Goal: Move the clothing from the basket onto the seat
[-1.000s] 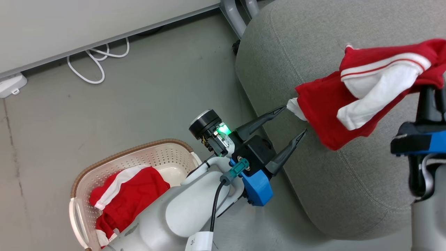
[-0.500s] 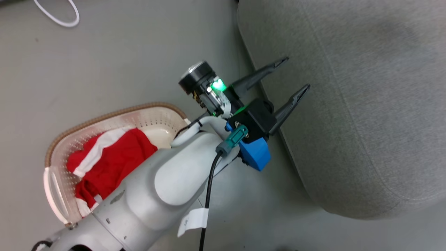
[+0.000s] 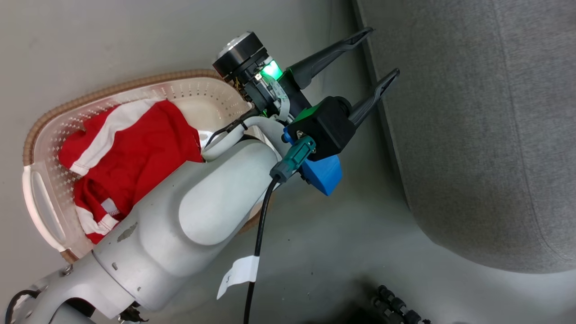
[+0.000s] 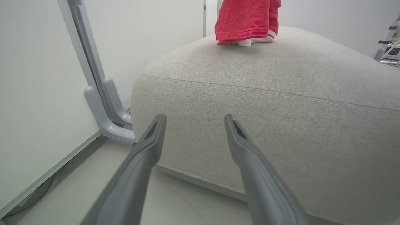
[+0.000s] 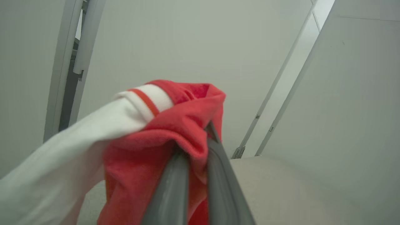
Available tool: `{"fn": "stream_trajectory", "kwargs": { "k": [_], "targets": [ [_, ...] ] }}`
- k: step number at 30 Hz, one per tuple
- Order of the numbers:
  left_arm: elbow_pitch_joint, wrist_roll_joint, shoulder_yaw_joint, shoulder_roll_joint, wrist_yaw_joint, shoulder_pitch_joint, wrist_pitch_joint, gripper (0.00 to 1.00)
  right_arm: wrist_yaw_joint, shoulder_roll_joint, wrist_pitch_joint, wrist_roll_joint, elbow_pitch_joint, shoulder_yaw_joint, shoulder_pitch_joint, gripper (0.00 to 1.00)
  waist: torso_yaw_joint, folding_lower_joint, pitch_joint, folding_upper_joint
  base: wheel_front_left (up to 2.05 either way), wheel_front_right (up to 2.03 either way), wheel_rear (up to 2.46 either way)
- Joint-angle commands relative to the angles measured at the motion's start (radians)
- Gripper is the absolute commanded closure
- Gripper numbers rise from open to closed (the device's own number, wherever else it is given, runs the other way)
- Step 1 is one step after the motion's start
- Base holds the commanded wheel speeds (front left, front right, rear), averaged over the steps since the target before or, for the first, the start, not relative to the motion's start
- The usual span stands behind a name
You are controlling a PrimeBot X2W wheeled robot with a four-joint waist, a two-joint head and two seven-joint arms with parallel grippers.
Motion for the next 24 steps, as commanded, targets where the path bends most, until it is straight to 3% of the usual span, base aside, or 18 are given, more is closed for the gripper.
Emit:
{"fn": "stream_trajectory", "kwargs": {
  "k": [1,11,19,20,21,22,24],
  "targets": [
    [-0.009,0.004,0.000,0.009,0.005,-0.016,0.003,0.00,0.000,0.028,-0.001,-0.007,0.033,-0.010,0.025,1.00,0.005,-0.0002,0.021,0.0000,0.00,0.00,0.00],
    [-0.038,-0.003,-0.010,0.025,0.015,-0.015,0.014,0.00,0.000,0.129,-0.001,-0.056,0.198,-0.006,0.100,1.00,0.011,-0.0002,0.037,0.0000,0.00,0.00,0.00],
    [-0.044,-0.008,-0.015,0.030,0.023,-0.013,0.015,0.00,0.000,0.138,-0.001,-0.056,0.262,-0.002,0.125,1.00,0.019,-0.0002,0.033,0.0000,0.00,0.00,0.00],
    [-0.042,-0.010,-0.015,0.029,0.024,-0.012,0.013,0.00,0.000,0.136,-0.001,-0.055,0.262,-0.001,0.127,0.58,0.019,-0.0002,0.030,0.0000,0.00,0.00,0.00],
    [-0.039,-0.011,-0.015,0.028,0.024,-0.011,0.011,0.00,0.000,0.136,-0.001,-0.050,0.256,0.000,0.131,0.41,0.020,-0.0002,0.025,0.0000,0.00,0.00,0.00],
    [-0.036,-0.014,-0.015,0.026,0.027,-0.008,0.008,0.00,0.000,0.137,-0.001,-0.041,0.251,-0.004,0.139,0.00,0.020,-0.0002,0.017,0.0000,0.00,0.00,0.00],
    [-0.030,-0.019,-0.016,0.018,0.029,0.001,-0.001,0.00,0.000,0.136,-0.001,-0.033,0.236,-0.007,0.163,0.00,0.019,-0.0002,-0.004,0.0000,0.00,0.00,0.00]
  ]
}}
